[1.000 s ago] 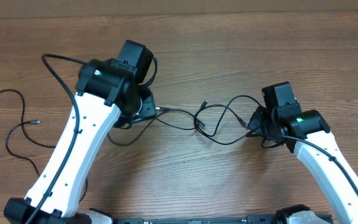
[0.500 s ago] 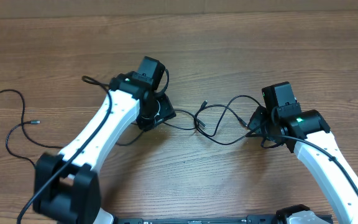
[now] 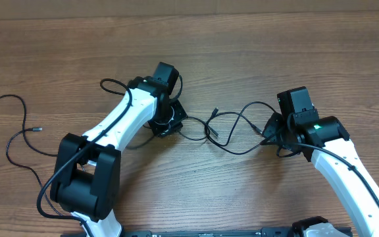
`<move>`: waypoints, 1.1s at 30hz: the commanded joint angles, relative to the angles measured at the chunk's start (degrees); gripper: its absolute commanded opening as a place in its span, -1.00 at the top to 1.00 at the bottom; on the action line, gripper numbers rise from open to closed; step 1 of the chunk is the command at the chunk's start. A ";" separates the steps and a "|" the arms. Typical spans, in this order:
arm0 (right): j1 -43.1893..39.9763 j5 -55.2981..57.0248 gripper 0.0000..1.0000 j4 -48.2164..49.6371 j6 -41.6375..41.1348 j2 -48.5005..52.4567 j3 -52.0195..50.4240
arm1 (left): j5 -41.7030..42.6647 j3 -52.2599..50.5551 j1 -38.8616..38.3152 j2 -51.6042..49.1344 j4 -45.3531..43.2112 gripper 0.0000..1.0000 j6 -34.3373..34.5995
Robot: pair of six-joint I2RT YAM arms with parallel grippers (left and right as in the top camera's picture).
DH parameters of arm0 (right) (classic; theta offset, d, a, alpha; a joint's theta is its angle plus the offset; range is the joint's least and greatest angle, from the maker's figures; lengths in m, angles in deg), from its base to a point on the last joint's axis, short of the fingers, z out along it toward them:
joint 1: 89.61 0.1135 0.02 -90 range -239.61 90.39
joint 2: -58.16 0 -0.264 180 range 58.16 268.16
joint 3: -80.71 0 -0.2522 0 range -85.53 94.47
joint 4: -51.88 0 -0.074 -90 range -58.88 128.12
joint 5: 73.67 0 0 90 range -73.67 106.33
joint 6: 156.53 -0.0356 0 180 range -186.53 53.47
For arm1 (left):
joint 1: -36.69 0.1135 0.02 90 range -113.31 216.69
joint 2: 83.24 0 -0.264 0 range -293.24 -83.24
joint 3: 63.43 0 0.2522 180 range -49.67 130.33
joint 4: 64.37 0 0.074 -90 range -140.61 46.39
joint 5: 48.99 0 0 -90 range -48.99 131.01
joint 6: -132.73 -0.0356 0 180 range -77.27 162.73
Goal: Untangle cables
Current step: 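Drag the grasped cable with the left gripper out to the left side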
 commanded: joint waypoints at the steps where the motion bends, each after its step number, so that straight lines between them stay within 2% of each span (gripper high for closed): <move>1: -0.13 0.76 0.92 0.09 0.22 -0.68 0.79 | 0.07 4.42 3.67 1.92 1.38 0.92 -2.32; 7: -0.13 0.79 0.92 0.11 0.22 -0.68 0.79 | -5.79 17.53 12.98 5.51 10.88 0.91 -7.52; 12: -0.13 0.79 0.92 0.11 0.22 -0.68 0.79 | -5.81 22.88 17.57 6.91 13.88 0.92 -9.01; 22: -0.13 3.50 0.92 -1.70 0.20 -0.68 0.79 | -5.35 23.28 23.10 7.89 15.02 0.91 -10.91; 33: -0.13 10.08 0.92 -4.79 -0.74 -0.68 0.79 | -4.42 23.30 33.42 15.61 14.99 0.92 -12.63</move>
